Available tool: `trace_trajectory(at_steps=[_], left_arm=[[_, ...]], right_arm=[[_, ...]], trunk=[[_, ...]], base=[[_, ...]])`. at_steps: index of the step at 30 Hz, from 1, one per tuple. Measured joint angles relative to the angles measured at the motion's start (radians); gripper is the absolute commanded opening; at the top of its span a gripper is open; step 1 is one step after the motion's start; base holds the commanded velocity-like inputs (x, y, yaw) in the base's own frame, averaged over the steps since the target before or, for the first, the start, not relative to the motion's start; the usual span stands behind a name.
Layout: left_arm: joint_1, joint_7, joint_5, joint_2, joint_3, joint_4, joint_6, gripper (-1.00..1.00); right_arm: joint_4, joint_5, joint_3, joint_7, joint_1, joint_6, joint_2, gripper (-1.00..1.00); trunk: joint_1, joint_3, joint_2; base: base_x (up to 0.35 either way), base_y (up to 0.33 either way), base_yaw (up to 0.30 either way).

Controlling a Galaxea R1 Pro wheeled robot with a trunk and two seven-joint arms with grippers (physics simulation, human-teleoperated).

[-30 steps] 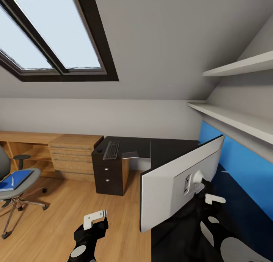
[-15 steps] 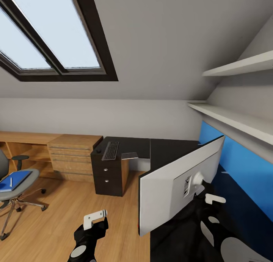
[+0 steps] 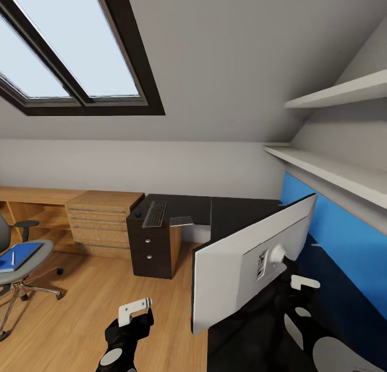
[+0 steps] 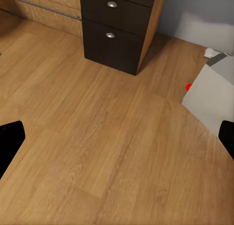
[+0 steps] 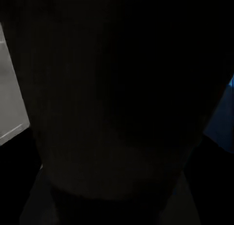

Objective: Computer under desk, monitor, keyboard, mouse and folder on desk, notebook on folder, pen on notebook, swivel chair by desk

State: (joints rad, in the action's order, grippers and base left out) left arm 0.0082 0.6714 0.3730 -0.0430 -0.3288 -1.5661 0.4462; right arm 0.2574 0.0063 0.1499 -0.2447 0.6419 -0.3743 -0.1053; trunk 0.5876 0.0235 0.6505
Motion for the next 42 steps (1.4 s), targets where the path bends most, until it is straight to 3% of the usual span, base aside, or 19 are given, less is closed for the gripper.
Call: trace_trajectory(at_steps=[27,30,42], left_arm=[[0.0,0.0,0.0,0.001,0.001,0.0,0.001,1.0],[0.0,0.001,-0.001,0.001,0.002,-0.001,0.001,1.0],[0.0,0.001,-0.001,0.007,0.006,-0.006,-0.001,1.0]], right_arm=[[0.001,0.002,0.003,0.0,0.0,-0.003,0.002,-1.0],[0.003,0.019,0.005,0.004,0.0,0.002,0.003,-1.0],[0.003,0.013,0.005,0.003,0.0,0.001,0.002,-1.0]], trunk=[[0.0,0.0,0.0],[0.0,0.0,0.0],[0.0,0.0,0.0]], base=[[0.0,-0.003,0.0],[0.0,-0.186,0.0],[0.0,-0.322,0.0]])
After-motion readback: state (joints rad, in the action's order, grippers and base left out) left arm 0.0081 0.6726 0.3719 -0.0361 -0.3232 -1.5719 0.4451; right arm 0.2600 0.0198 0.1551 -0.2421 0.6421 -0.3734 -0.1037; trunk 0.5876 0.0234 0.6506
